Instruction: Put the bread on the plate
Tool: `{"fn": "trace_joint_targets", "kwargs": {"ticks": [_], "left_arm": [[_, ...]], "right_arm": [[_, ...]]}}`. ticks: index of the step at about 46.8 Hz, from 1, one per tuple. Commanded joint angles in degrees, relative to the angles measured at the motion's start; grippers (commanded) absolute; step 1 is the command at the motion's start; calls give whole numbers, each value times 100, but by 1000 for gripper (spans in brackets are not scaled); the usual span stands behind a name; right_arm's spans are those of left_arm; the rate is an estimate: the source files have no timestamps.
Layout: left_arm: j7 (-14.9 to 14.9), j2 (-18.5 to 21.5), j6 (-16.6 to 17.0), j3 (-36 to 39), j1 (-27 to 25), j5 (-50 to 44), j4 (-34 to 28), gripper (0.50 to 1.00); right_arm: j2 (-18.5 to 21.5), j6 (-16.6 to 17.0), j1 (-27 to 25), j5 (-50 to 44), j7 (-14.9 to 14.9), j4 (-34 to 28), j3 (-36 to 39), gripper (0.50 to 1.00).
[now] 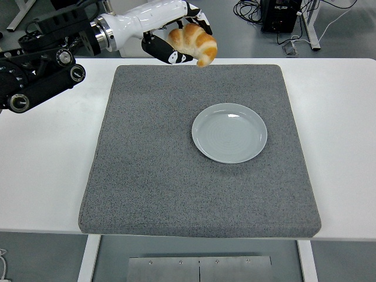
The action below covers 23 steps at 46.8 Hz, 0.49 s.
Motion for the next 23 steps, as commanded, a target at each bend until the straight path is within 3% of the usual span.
{"fn": "trace_joint_targets", "kwargs": {"ticks": [1,23], "left_arm": [[2,-204,8,66,-35,1,103,500],[-7,-1259,184,233,44,1,779,500]], "right_arm": [[0,0,0,0,0,6,1,1000],[0,0,0,0,0,6,1,1000]]}}
